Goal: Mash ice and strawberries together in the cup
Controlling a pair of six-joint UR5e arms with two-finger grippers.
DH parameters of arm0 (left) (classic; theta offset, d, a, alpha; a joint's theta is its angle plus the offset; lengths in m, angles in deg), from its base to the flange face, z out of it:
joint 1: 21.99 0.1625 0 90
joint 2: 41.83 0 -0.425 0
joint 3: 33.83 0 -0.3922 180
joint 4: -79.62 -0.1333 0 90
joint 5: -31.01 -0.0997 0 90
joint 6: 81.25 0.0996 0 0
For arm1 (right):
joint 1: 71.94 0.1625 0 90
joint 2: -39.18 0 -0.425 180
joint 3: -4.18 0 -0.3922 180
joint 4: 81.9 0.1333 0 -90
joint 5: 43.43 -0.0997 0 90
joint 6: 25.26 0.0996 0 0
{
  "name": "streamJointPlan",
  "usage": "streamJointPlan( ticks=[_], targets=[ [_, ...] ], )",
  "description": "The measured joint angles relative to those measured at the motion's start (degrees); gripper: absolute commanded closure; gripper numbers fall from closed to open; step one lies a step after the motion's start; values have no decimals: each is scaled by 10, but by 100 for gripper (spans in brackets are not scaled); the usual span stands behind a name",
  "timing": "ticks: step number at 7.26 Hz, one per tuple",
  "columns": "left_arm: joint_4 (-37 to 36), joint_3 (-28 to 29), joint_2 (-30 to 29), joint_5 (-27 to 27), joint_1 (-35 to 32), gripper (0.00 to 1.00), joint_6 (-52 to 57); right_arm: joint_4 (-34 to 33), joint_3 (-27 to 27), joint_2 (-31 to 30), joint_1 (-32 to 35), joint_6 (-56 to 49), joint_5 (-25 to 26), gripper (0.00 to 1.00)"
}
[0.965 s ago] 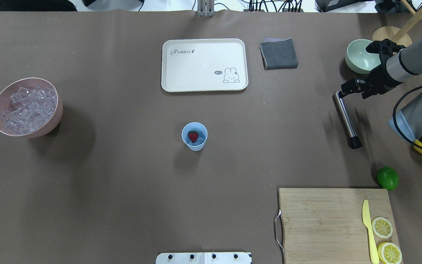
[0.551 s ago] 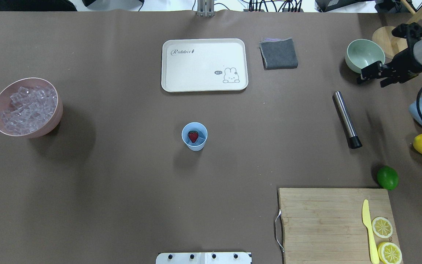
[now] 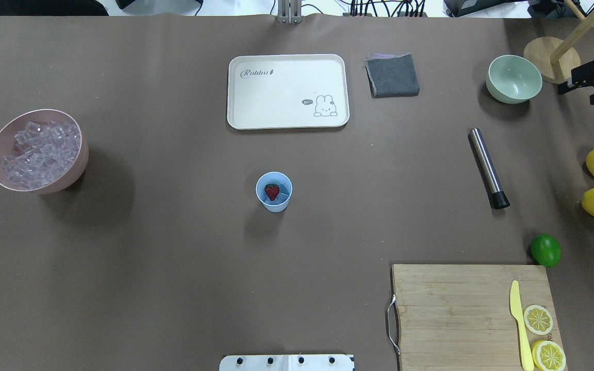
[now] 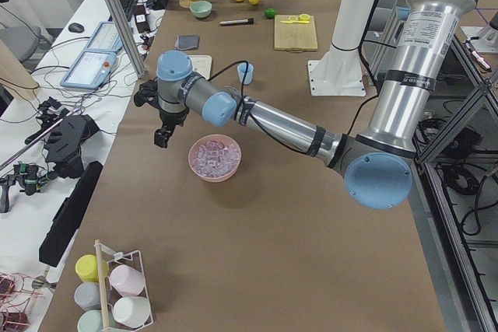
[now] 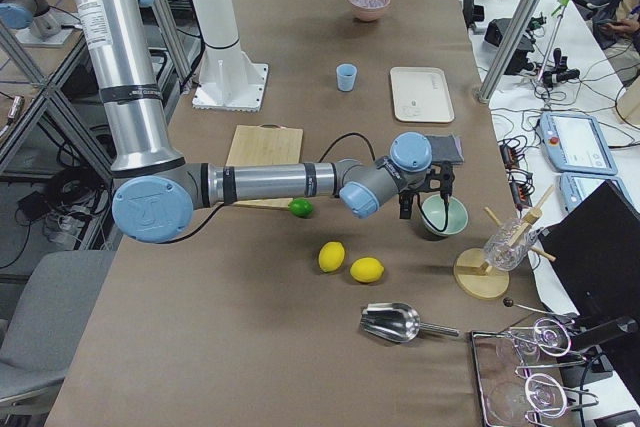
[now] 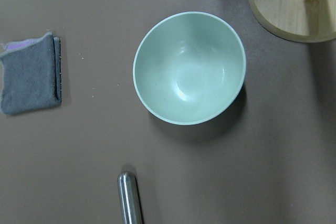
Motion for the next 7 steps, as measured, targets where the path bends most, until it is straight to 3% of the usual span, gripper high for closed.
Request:
streamJointPlan(
  ticks=[4,7],
  targets=[
    [-17,64,-31,-32,-1,2,-83,-107,-69,-21,34,-99,16,0],
    [74,161,-33,-44,0,2,-126,-114,-77,-47,31,-150,42,0]
  ],
)
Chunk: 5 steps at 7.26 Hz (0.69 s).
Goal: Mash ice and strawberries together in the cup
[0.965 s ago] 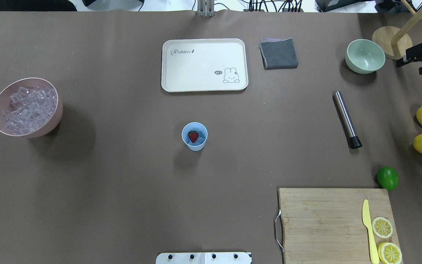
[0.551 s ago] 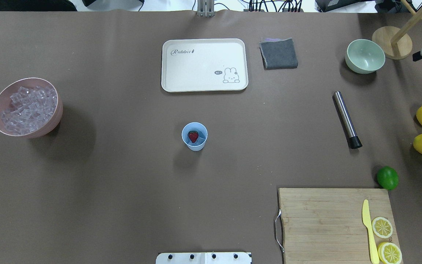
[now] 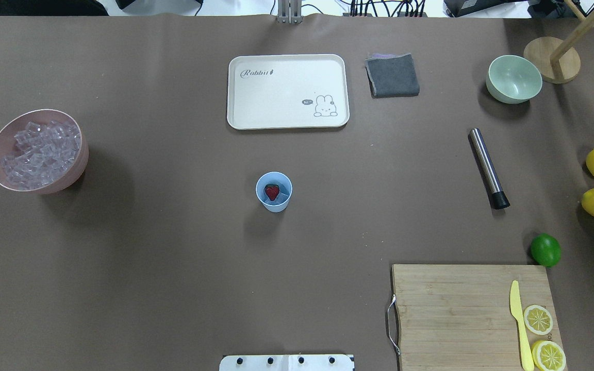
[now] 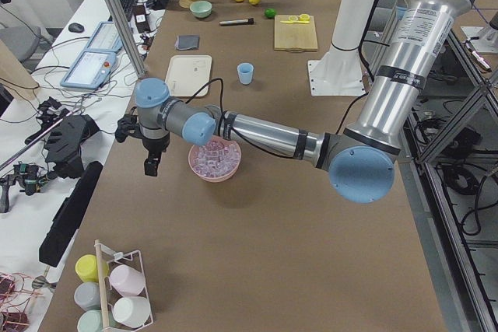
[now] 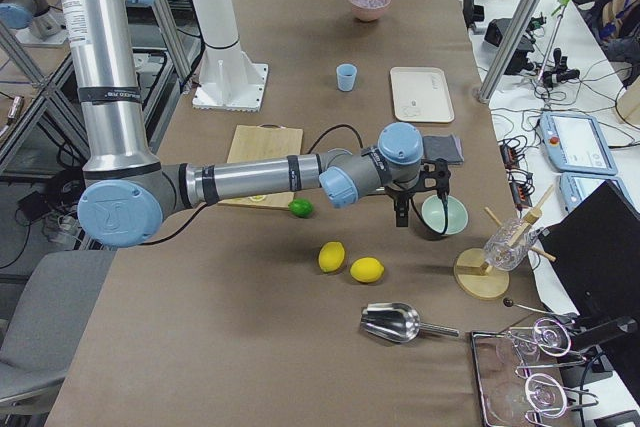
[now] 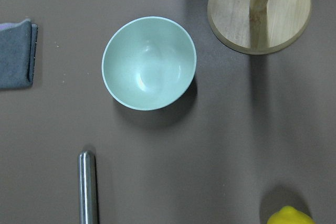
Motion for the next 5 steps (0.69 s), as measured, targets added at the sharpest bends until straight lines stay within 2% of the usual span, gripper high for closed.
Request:
streamJointPlan(
  ticks=[2,5],
  targets=[
    [63,45,3,-3,10,2,-54,-2,-4,-24,-6,-23,26,0],
    [82,52,6,-8,24,2,-103,-47,-21,-36,-9,-60,55,0]
  ],
)
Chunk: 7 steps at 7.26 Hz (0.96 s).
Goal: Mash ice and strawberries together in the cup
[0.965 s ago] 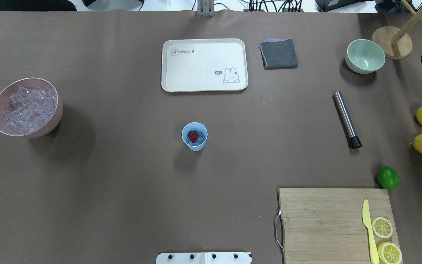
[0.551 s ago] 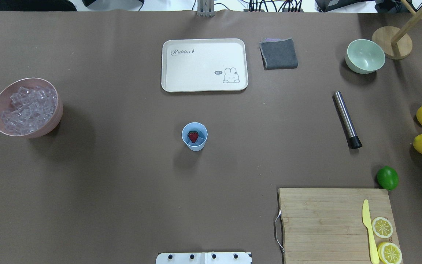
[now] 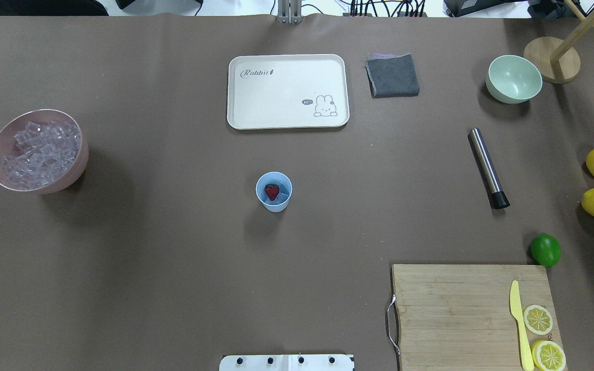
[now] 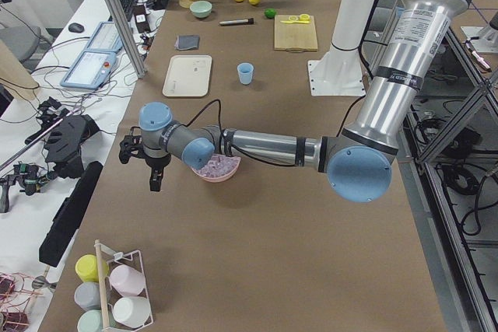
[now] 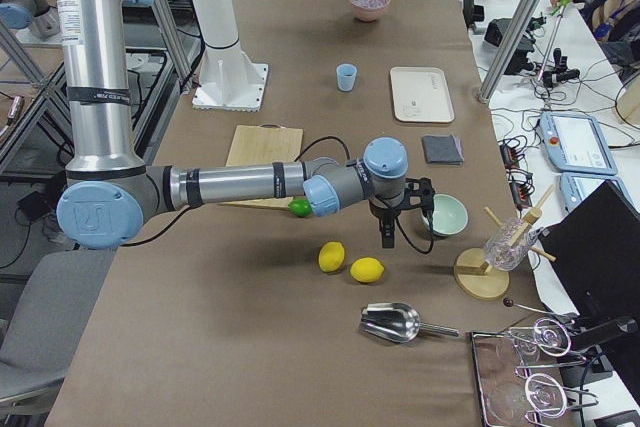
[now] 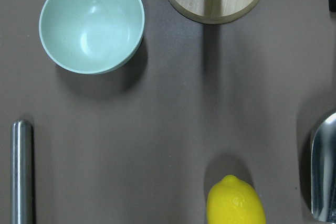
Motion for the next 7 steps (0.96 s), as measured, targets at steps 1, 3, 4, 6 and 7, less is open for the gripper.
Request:
streamJointPlan(
  ticks=[1,3,4,6,7],
  targets=[
    [3,1,0,-2,1,2,-16,-14,-7,0,-2,-9,12,0],
    [13,10,1,-5,4,2,-37,-28,-15,1,-6,-18,21,0],
    [18,20,1,-5,8,2,-39,-30,-17,1,-8,-21,21,0],
    [24,41,1,-18,14,2,-33,-31,-26,1,-9,-23,21,0],
    [20,43,0,-21,10,2,-16,-32,-28,2,-10,-23,22,0]
  ],
)
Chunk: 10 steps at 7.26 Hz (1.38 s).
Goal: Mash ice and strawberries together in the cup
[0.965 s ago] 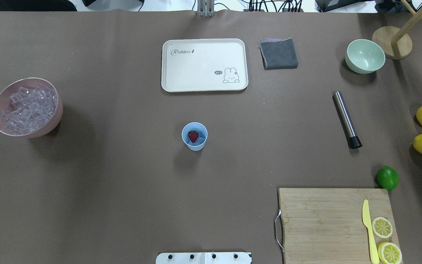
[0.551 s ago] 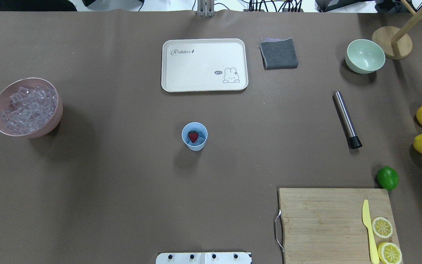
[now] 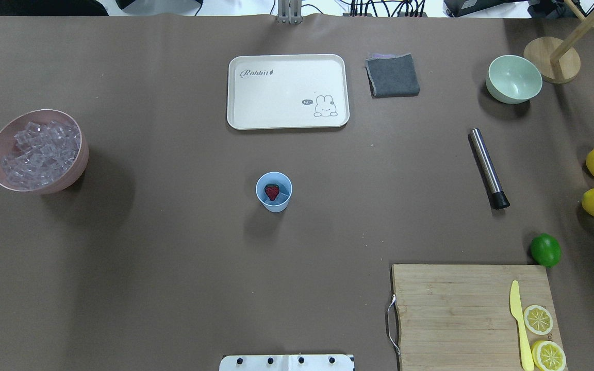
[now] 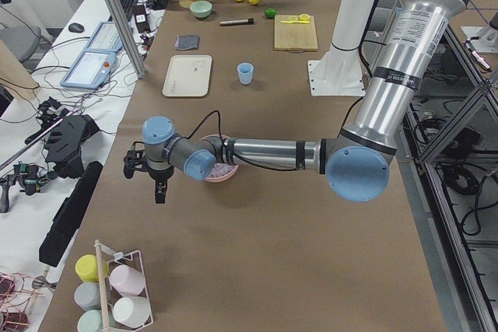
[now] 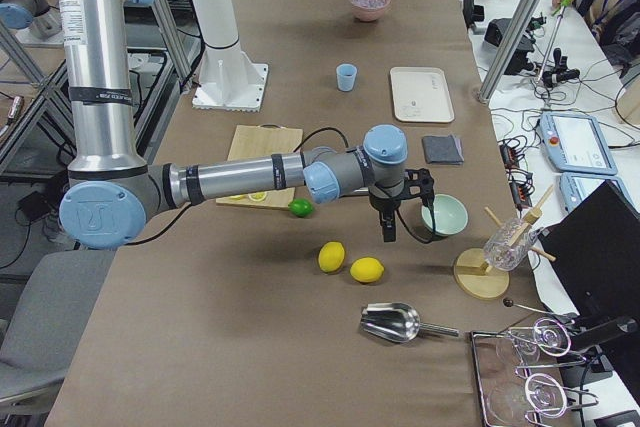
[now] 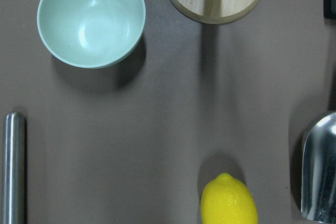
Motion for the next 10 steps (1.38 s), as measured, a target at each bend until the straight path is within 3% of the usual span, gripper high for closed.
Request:
streamJointPlan(
  ticks=[4,6,10],
  targets=[
    [-74,-43,17,84,-52,2,84,-1,-1,7,-5,-1,8,0],
    [-126,-85,40,95,-64,2,133,-1,-1,7,-5,-1,9,0],
    [-141,-101,55,97,-66,2,152,-1,1,8,-8,-1,9,0]
  ],
)
